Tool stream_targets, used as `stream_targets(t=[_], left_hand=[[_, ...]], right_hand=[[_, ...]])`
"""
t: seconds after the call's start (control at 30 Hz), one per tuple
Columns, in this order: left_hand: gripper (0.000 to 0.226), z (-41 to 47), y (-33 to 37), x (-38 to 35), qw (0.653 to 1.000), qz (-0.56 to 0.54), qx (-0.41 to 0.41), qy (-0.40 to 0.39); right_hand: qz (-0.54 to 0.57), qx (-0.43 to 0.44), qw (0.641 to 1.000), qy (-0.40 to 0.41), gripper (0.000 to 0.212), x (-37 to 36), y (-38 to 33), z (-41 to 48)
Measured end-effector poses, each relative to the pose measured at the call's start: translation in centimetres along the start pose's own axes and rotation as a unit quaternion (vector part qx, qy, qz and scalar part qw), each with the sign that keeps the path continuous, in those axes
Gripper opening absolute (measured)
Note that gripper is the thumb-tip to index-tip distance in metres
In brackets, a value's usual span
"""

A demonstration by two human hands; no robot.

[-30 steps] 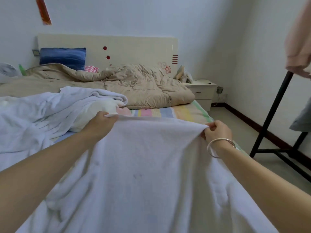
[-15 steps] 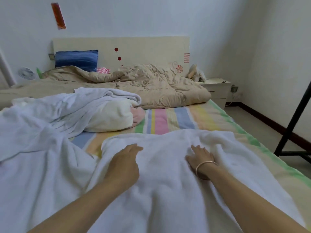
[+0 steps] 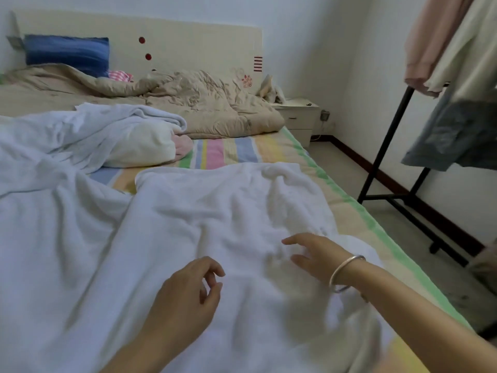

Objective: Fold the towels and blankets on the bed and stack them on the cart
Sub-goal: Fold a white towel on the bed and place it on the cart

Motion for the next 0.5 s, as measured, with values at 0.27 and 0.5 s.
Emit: stream_targets(t=[0.27,0.5], left_hand=[[0.018,-8.9,2.3,1.7,0.990,0.095,0.064,-0.085],[0.027,-12.2,1.6,2.0,0.987,0.085,0.078,-0.109]], right_hand=[[0.148,-0.163,0.954,0.201,0.041,1.6,8.0,-10.6],[0.441,-0.269,0.823,0.236,0.049,0.8,8.6,-11.1]])
Point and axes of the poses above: each hand's wrist, its own z-axis towards the middle knuckle, its own x-axis out of the back of the hand, y = z × x, the point moved 2 cm from there along z, towards the middle knuckle, and after that the axes turned 12 degrees about z, right-handed, at the moved point
